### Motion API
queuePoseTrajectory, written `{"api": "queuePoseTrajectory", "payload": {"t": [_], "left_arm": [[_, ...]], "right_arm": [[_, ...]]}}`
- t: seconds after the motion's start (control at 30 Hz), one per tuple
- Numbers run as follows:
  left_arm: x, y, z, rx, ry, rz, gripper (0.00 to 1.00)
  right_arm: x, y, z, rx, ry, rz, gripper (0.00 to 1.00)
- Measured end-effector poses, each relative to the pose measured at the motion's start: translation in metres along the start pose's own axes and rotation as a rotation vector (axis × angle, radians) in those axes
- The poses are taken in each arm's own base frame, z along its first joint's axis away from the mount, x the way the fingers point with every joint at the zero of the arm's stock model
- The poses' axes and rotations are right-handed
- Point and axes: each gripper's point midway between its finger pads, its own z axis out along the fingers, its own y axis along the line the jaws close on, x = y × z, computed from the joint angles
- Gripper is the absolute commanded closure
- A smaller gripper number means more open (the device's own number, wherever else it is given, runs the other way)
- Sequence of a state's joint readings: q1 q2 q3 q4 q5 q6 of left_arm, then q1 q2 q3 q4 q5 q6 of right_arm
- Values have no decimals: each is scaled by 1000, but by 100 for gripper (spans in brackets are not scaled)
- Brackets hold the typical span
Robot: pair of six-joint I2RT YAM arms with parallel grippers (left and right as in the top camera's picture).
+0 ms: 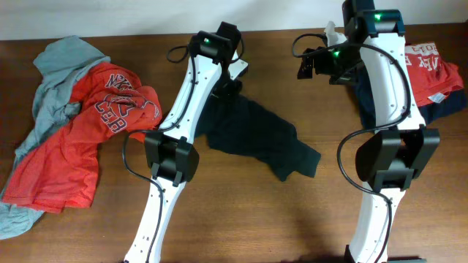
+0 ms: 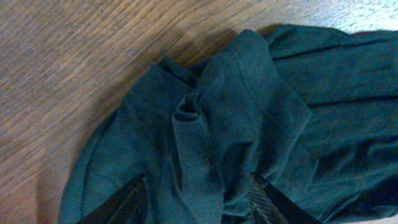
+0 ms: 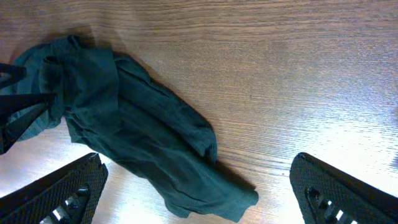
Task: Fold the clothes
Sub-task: 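Lift the black garment's edge upward with the left gripper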
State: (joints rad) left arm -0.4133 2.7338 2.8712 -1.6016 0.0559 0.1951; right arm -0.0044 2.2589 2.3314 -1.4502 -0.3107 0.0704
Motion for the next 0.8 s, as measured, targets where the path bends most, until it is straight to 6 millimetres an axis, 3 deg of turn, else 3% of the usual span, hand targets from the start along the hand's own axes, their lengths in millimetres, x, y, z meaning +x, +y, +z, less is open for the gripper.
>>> {"api": "queuePoseTrajectory", "payload": {"t": [0.27, 0.47, 0.6, 0.67, 0.8], "left_arm": [[-2, 1, 6, 0, 0, 0, 50], [-3, 1, 15, 0, 4, 0, 81], [-6, 2, 16, -2, -10, -1, 89], [-7, 2, 16, -3, -12, -4, 99], [-8, 4, 16, -12, -19, -5, 99]], "right_arm": [[0, 0, 0, 0, 0, 0, 3], [0, 0, 0, 0, 0, 0, 3], [0, 0, 0, 0, 0, 0, 3], [0, 0, 0, 0, 1, 1, 3], [2, 0, 0, 1, 9, 2, 3]]}}
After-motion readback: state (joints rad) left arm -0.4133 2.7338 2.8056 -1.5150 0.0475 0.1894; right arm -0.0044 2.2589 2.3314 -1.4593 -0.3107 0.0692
